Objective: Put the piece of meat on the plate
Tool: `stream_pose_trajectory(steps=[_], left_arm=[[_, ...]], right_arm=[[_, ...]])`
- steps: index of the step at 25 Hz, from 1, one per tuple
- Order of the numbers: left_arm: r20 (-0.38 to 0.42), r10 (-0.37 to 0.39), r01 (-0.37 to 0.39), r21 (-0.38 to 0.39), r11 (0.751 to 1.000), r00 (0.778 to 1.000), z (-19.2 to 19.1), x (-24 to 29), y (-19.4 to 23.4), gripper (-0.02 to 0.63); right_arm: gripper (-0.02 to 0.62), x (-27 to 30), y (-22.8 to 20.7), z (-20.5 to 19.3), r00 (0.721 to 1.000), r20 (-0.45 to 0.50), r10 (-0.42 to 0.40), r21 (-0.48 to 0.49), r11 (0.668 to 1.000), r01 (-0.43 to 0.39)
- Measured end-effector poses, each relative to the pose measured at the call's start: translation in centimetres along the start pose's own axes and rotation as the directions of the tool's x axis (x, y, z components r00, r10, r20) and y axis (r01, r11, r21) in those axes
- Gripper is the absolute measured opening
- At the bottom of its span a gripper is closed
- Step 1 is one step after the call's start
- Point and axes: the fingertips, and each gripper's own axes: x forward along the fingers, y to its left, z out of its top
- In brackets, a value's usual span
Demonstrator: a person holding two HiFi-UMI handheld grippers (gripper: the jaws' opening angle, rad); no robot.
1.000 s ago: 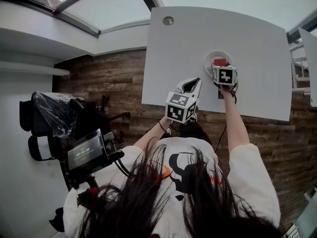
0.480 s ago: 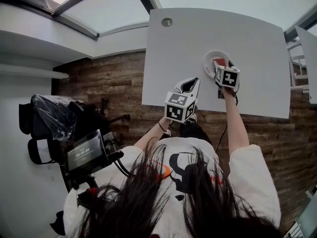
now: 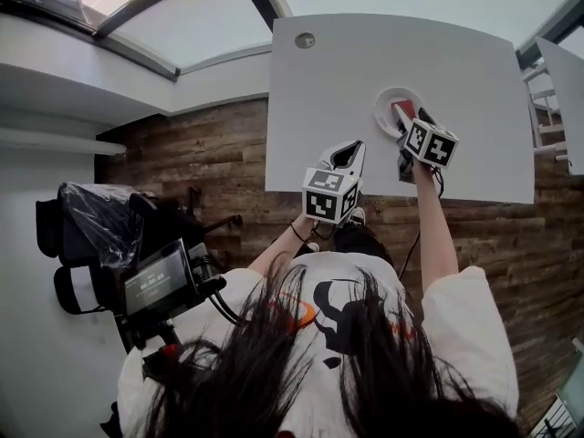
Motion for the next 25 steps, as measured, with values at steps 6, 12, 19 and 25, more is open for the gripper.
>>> stream_pose_trajectory(steps=[6, 12, 19, 25], left_arm=[[0.011, -0.025, 0.025, 0.008, 1.0, 1.0, 0.4, -0.1, -0.8, 0.009], [0.011, -0.057, 0.057, 0.003, 0.998, 0.998, 0.6, -0.4, -1.9, 0.009], [0.012, -0.082, 0.082, 0.01, 0.997, 0.997, 1.0, -0.8, -2.8, 0.009], [0.058, -0.147, 0.144, 0.051, 0.988, 0.987, 0.0, -9.9, -0.6, 0.009]], right_arm=[[0.22, -2.1, 1.8, -1.1, 0.999, 0.01, 0.035, 0.036, 0.999, -0.035], [0.149, -5.3, 3.6, -2.6, 0.996, 0.051, 0.069, 0.086, 0.994, -0.073], [0.147, -9.2, 5.2, -3.7, 0.992, 0.101, 0.082, 0.175, 0.98, -0.099], [0.147, -14.6, 13.1, -8.4, 0.985, 0.166, 0.044, 0.228, 0.97, -0.081]])
